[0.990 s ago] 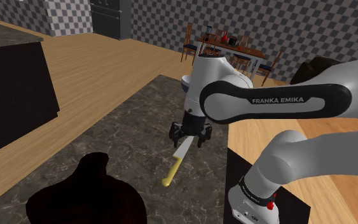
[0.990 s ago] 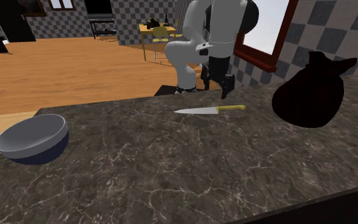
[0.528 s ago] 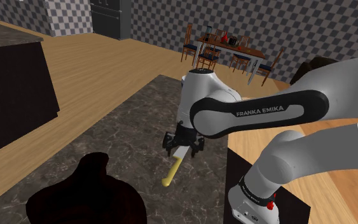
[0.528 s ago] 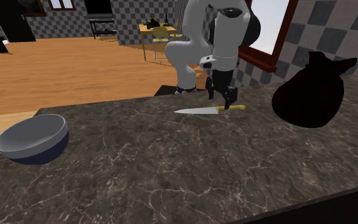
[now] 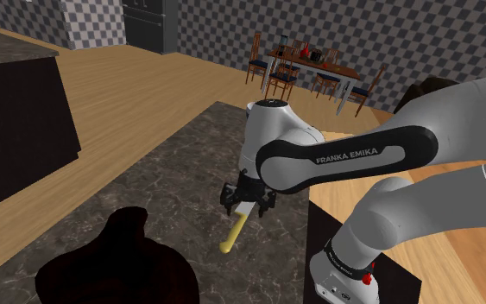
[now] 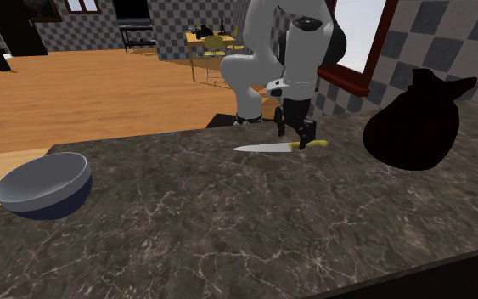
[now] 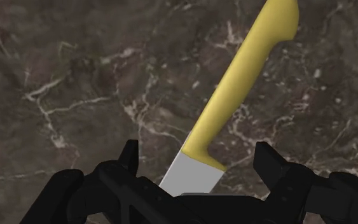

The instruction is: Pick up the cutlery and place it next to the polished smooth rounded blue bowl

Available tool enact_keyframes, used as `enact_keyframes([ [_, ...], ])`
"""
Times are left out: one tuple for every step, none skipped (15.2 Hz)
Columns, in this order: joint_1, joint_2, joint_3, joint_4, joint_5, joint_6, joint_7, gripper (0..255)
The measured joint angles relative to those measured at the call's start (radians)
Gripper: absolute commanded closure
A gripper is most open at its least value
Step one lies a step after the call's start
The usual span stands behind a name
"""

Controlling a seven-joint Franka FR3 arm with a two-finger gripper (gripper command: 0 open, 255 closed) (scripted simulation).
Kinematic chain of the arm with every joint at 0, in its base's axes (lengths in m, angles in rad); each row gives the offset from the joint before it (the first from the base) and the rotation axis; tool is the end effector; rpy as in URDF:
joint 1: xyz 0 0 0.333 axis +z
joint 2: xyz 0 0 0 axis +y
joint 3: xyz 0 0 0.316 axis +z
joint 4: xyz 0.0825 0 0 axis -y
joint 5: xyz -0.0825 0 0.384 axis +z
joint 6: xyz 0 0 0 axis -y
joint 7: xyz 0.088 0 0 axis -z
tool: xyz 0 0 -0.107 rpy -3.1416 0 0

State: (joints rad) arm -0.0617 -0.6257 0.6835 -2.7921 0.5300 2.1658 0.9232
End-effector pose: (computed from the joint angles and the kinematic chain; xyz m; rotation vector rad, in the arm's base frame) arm 0.2835 0.1910 0.3402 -2.9278 1.1299 0.1060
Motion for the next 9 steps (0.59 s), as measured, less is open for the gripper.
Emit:
enact_keyframes([
  [0.0, 0.0, 0.0, 0.0, 0.0, 0.0, 0.0, 0],
  [0.0, 0.0, 0.0, 0.0, 0.0, 0.0, 0.0, 255],
  [0.0, 0.0, 0.0, 0.0, 0.0, 0.0, 0.0, 255],
  [0.0, 0.0, 0.0, 0.0, 0.0, 0.0, 0.0, 255],
  [0.0, 0.0, 0.0, 0.0, 0.0, 0.0, 0.0, 255],
  [0.0, 0.0, 0.0, 0.001, 0.0, 0.0, 0.0, 255],
  [0.0, 0.0, 0.0, 0.001, 0.0, 0.0, 0.0, 255],
  [0.0, 0.0, 0.0, 0.001, 0.0, -0.001, 0.0, 255],
  [0.001, 0.0, 0.0, 0.001, 0.0, 0.0, 0.0, 255],
])
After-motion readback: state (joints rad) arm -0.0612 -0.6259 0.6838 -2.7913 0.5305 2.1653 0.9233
